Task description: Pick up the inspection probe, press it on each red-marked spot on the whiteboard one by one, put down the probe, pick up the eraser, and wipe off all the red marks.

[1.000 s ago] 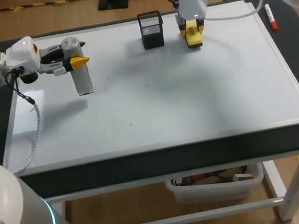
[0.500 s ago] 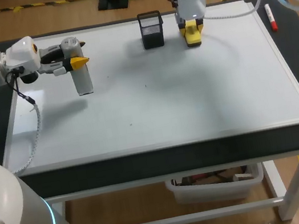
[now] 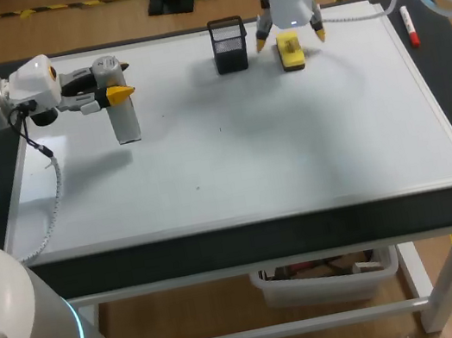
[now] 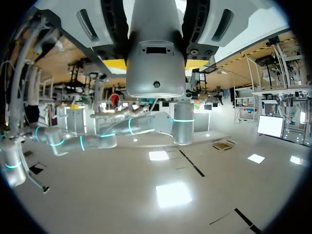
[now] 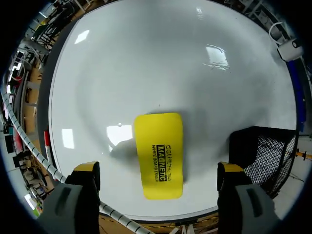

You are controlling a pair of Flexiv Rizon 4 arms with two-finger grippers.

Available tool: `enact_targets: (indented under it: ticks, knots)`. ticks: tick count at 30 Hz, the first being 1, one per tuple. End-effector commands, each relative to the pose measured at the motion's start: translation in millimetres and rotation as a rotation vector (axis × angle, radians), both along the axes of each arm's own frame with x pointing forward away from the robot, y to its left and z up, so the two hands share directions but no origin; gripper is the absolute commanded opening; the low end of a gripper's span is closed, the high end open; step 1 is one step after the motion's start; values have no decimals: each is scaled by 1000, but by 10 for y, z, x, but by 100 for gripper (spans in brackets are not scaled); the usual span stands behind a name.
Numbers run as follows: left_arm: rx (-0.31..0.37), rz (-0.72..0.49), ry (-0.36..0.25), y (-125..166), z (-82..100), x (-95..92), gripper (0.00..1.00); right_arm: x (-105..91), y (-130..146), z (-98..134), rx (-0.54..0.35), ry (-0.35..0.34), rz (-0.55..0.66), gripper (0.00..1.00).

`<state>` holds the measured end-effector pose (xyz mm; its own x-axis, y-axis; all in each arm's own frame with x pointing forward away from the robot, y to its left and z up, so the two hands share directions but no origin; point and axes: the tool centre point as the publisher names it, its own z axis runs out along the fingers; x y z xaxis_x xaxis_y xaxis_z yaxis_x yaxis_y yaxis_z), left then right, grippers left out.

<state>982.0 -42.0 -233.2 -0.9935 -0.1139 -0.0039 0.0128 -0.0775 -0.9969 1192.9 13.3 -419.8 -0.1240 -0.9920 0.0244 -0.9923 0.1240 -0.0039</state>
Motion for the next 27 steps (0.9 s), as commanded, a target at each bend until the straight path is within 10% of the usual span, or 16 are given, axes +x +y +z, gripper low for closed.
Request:
enact_targets:
  ticks: [1, 27]
  knots:
    - [0, 4, -3, -5, 8, -9, 0, -29, -130, 137, 32, 5, -53, 100]
    - [0, 4, -3, -5, 8, -9, 0, 149, -786, 1236, 509, -47, -828, 100]
